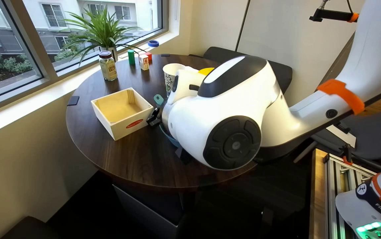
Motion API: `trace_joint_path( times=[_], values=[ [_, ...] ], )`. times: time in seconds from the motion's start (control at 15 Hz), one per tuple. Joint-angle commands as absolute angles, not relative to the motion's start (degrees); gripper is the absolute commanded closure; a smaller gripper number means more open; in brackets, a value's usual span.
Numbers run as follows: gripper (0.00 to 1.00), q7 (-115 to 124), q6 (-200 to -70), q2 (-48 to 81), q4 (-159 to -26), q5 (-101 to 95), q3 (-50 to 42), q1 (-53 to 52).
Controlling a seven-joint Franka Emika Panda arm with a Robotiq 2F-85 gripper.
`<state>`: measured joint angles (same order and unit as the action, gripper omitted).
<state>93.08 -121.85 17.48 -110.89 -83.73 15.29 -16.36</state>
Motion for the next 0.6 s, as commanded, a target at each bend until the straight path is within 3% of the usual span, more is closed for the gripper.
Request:
trace_joint_path(
  times=[0.0, 0.2, 0.27, 0.53],
  values=[
    [0.74, 92.8, -121.8, 17.4, -110.7, -83.5, 15.0, -16.8],
    [0.74, 92.8, -121.8, 17.4, -110.7, -83.5, 15.0, -16.8],
    [0.94, 92.8, -121.8, 17.4, -110.7, -83.5, 15.0, -16.8],
    [0.94, 91.8, -120.7, 14.5, -112.1, -83.8, 15.5, -17.6]
  ],
)
